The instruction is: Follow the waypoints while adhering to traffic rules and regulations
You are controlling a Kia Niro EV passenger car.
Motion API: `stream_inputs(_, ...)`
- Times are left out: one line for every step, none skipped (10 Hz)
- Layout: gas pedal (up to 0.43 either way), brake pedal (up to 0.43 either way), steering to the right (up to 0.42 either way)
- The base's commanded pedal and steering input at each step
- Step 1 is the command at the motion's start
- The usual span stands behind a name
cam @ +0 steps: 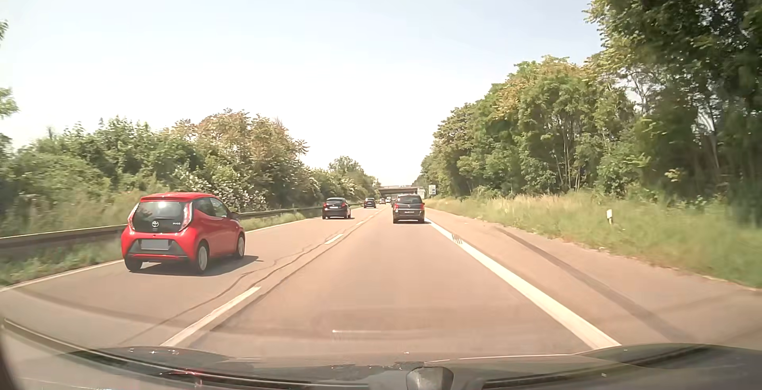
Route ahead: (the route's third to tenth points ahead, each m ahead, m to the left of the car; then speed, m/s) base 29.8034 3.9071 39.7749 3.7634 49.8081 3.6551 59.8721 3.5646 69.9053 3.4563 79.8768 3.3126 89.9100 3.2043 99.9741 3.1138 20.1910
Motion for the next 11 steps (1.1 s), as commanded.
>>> stream_inputs(0.157, 0.0, -0.001)
stream_inputs(0.157, 0.0, -0.001)
stream_inputs(0.157, 0.0, -0.001)
stream_inputs(0.157, 0.0, -0.001)
stream_inputs(0.157, 0.0, -0.001)
stream_inputs(0.157, 0.0, -0.001)
stream_inputs(0.157, 0.0, -0.001)
stream_inputs(0.157, 0.0, -0.001)
stream_inputs(0.157, 0.0, -0.001)
stream_inputs(0.157, 0.0, -0.001)
stream_inputs(0.157, 0.0, -0.001)
